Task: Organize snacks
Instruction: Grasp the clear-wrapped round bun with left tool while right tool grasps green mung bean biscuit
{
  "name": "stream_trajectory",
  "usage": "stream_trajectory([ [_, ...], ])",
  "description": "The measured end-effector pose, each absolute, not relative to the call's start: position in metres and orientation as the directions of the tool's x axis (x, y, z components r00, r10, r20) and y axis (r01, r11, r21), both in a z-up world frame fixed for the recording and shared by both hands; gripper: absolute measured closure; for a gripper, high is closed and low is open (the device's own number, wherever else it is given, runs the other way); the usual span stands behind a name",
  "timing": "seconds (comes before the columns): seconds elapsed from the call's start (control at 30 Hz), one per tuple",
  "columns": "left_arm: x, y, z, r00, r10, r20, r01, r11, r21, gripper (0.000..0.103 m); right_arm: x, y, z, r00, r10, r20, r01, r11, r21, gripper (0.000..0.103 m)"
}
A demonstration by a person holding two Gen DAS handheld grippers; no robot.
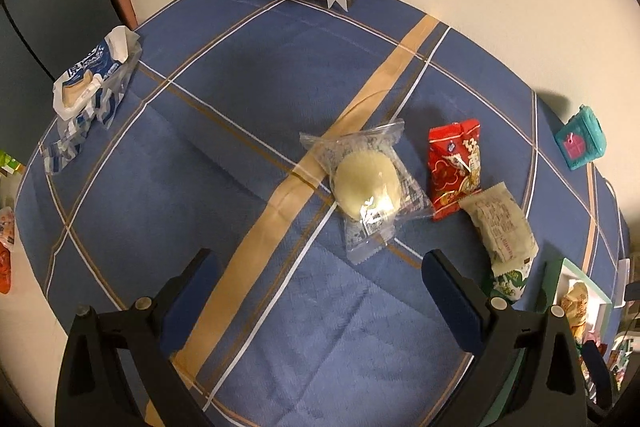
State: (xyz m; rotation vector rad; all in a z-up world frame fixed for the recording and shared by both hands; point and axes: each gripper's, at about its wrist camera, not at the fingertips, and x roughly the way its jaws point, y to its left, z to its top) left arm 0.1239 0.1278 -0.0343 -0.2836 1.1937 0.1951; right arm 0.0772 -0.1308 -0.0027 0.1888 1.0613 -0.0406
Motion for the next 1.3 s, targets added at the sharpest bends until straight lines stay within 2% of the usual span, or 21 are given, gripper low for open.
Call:
stream_trajectory([
  [0.37,0.150,0.129,-0.041,0.372,-0.046,-0.927,-0.286,0.944,-0.162,0.002,0.106,-0.115,-0.008,0.496,0.051,-0.867,0.097,0.989,0.113,0.001],
  [0.7,0.175,0.121,-0.063,0.346,-0.069,-0.936,-0.275,0.946,-0.171,0.002,0.132,-0.114,-0.033,0.460,0.037,-0.887,0.094,0.991,0.091,0.026],
  [0.77,0.180,0.122,-0.067,0.342,-0.074,-0.937,-0.277,0.945,-0.176,0.002,0.138,-0.115,-0.039,0.449,0.040,-0.893,0.097,0.991,0.093,0.028],
  [1.17,0.200,0.134,-0.083,0.339,-0.083,-0.937,-0.299,0.935,-0.191,0.002,0.161,-0.104,-0.069,0.409,0.074,-0.909,0.080,0.990,0.116,0.028],
  [1.3,0.203,0.132,-0.086,0.337,-0.086,-0.938,-0.290,0.938,-0.190,0.002,0.166,-0.098,-0.079,0.394,0.079,-0.916,0.067,0.991,0.114,0.033],
])
